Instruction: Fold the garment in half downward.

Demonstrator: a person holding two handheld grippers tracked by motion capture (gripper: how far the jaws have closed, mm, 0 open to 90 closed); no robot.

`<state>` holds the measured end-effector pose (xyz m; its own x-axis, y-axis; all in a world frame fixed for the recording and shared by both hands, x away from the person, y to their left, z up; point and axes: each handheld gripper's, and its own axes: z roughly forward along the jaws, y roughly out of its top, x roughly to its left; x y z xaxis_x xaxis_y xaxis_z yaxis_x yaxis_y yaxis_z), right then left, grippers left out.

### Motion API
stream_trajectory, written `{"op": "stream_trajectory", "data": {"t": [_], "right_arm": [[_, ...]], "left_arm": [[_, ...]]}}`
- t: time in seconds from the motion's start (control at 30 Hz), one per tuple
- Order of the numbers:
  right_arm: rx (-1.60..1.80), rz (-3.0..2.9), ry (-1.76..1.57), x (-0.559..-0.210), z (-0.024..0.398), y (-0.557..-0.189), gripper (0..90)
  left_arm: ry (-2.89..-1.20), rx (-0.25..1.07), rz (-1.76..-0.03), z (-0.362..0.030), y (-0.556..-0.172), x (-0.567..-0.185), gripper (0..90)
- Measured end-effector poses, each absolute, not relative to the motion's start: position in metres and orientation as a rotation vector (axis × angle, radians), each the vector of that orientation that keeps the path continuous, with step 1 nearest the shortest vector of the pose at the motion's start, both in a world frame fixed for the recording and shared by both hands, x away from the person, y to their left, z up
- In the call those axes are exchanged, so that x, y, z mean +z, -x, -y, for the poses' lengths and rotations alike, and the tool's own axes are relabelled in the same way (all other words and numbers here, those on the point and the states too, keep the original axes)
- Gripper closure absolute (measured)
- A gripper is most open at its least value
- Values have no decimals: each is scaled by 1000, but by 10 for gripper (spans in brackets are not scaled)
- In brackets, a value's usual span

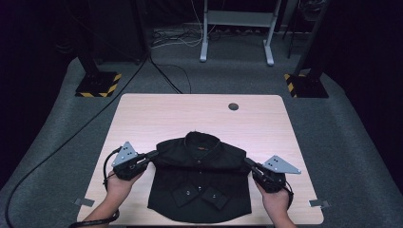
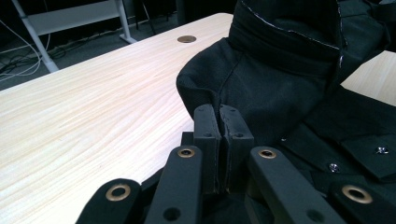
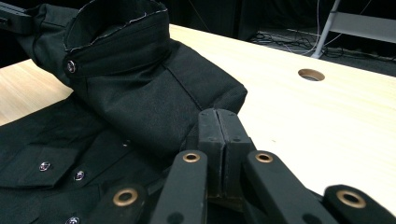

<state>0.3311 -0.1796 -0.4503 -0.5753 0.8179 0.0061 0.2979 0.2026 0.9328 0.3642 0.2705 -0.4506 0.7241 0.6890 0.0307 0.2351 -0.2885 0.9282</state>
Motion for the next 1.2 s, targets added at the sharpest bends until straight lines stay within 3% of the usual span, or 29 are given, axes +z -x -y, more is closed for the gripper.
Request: {"op": "stream_trajectory", "data": {"t": [1.2], "right_arm": [[1349, -2048, -1054, -466, 179, -316, 897]], "left_arm": [[-1881, 484, -734, -276, -348, -470, 864]]}}
